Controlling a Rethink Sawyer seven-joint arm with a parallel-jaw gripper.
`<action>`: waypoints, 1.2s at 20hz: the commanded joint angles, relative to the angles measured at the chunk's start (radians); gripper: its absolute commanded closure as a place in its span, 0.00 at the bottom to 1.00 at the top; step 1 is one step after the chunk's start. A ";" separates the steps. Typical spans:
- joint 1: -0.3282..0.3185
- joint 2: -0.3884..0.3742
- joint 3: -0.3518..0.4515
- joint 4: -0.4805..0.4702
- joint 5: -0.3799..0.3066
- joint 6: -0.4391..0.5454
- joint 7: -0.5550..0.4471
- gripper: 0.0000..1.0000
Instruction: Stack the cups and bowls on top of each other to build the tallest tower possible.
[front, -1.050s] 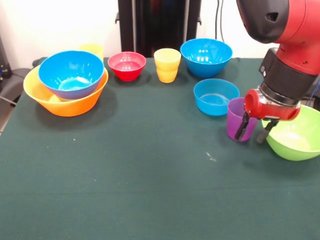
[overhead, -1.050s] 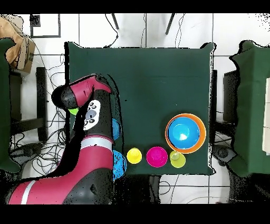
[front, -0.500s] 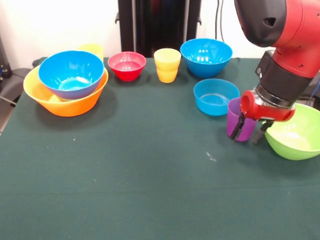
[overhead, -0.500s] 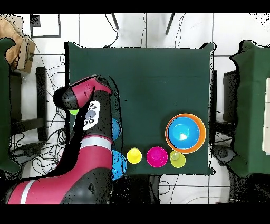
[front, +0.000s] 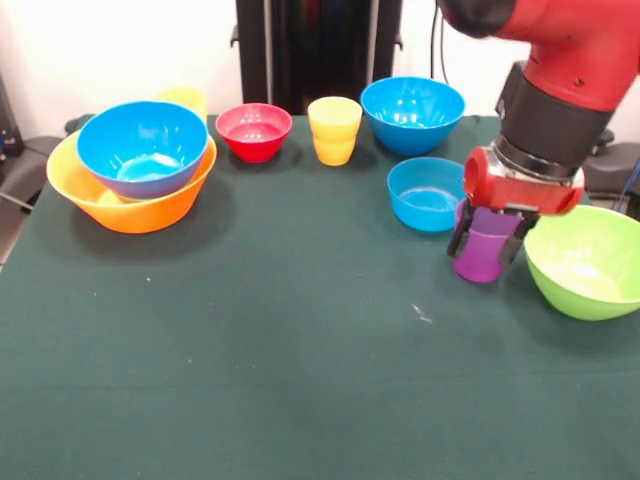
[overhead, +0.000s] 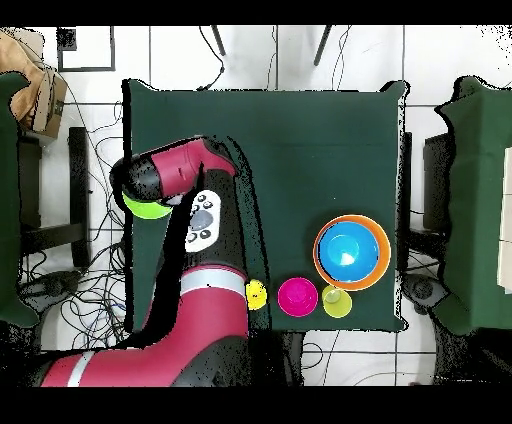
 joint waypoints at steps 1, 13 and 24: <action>-0.057 -0.090 0.156 0.107 -0.024 -0.076 -0.149 0.00; -0.025 -0.041 0.134 0.005 -0.063 0.048 -0.118 0.00; 0.021 -0.014 0.115 -0.036 -0.052 0.058 -0.064 0.00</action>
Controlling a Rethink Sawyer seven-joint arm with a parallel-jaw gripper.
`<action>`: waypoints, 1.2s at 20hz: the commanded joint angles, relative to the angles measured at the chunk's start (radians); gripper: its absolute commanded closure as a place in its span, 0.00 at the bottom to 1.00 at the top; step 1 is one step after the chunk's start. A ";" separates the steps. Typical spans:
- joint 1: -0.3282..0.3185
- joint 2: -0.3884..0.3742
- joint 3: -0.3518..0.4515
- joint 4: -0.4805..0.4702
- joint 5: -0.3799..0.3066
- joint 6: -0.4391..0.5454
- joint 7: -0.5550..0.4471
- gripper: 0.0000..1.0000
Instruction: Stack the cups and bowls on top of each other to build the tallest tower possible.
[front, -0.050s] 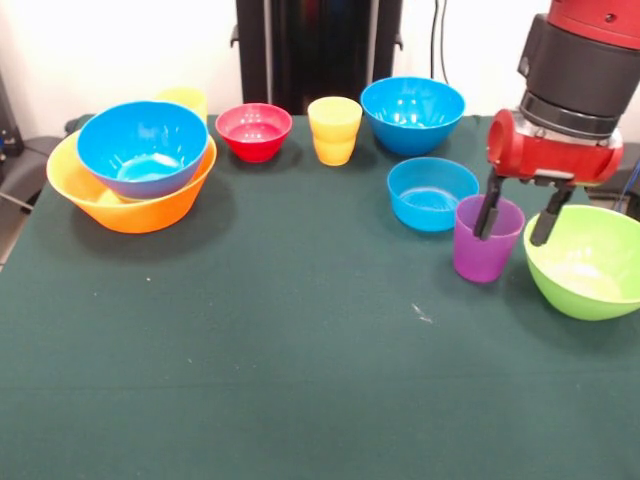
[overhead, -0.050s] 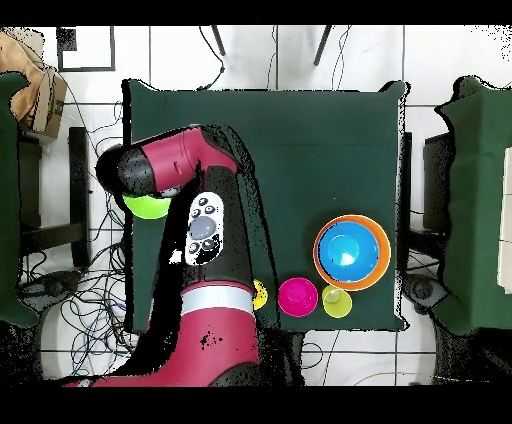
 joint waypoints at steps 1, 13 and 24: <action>0.032 0.077 0.077 -0.055 -0.051 0.068 -0.062 0.00; 0.053 0.103 0.058 -0.088 -0.042 0.073 -0.044 0.00; 0.074 0.138 0.024 -0.118 -0.056 0.076 -0.026 0.00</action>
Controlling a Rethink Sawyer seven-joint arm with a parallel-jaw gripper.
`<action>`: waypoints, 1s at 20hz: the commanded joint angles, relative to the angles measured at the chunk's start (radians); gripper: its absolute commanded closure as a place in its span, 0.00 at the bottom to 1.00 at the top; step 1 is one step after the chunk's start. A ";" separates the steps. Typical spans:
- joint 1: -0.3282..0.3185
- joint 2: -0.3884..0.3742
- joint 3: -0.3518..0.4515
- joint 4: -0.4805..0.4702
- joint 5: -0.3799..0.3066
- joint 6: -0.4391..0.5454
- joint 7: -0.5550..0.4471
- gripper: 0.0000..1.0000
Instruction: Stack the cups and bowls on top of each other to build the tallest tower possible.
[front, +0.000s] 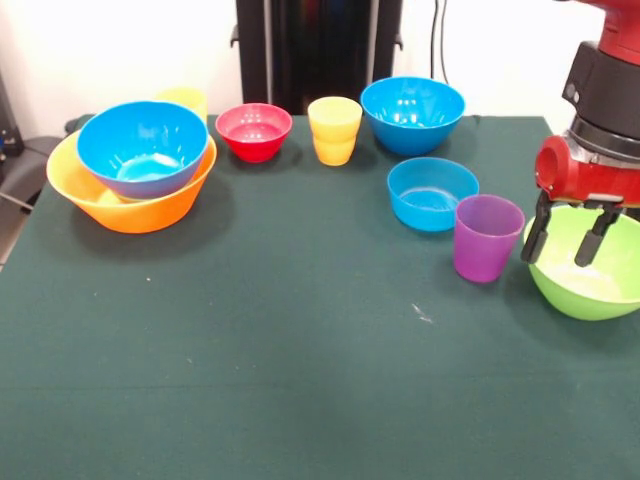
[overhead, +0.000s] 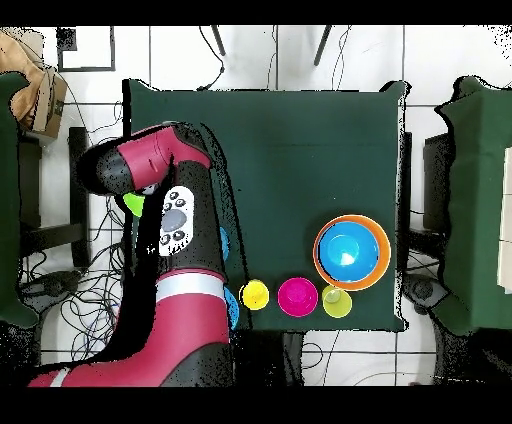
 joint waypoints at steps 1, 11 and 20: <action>0.018 0.071 0.030 -0.041 -0.056 0.077 -0.024 0.00; 0.039 0.098 0.006 -0.081 -0.048 0.097 -0.017 0.00; 0.045 0.103 -0.008 -0.086 -0.036 0.100 -0.028 0.00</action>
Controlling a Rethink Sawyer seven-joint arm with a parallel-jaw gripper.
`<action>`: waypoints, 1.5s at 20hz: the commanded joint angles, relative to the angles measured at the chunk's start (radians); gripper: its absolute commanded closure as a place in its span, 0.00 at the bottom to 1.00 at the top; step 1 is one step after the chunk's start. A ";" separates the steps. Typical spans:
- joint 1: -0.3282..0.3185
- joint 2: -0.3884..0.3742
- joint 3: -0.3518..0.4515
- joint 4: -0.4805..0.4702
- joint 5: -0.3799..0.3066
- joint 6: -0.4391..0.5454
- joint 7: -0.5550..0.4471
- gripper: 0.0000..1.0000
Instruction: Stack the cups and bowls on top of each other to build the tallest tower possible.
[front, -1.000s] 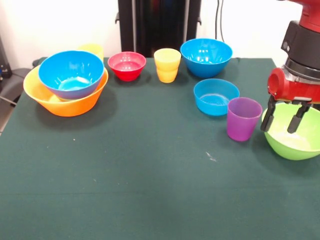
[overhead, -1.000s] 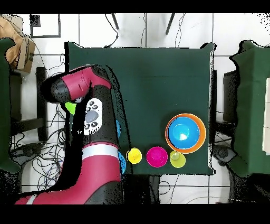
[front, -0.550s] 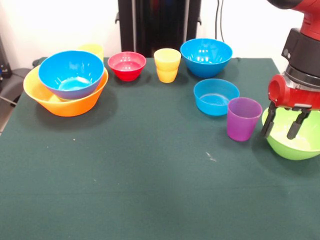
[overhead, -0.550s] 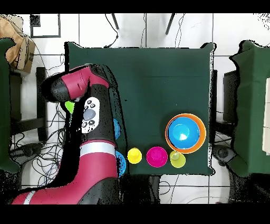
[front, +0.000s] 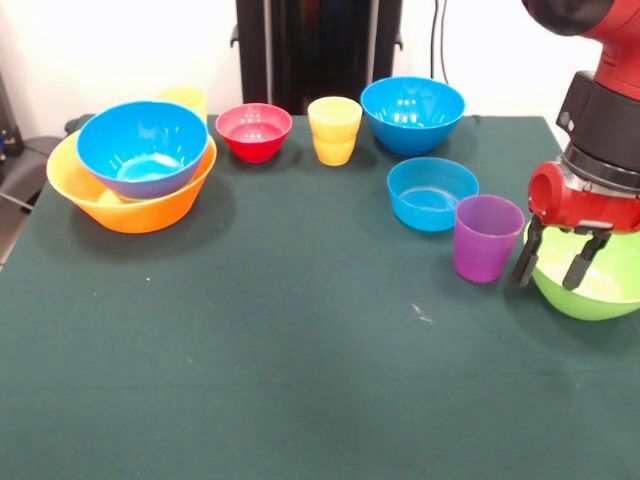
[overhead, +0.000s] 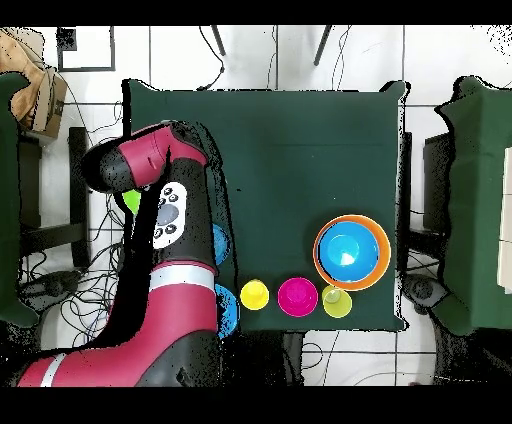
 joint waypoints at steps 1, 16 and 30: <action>0.013 0.029 0.042 -0.017 -0.035 0.100 -0.029 0.00; 0.011 0.024 0.042 -0.018 -0.022 0.105 -0.044 0.00; -0.007 -0.031 0.069 0.033 -0.013 0.093 -0.082 0.00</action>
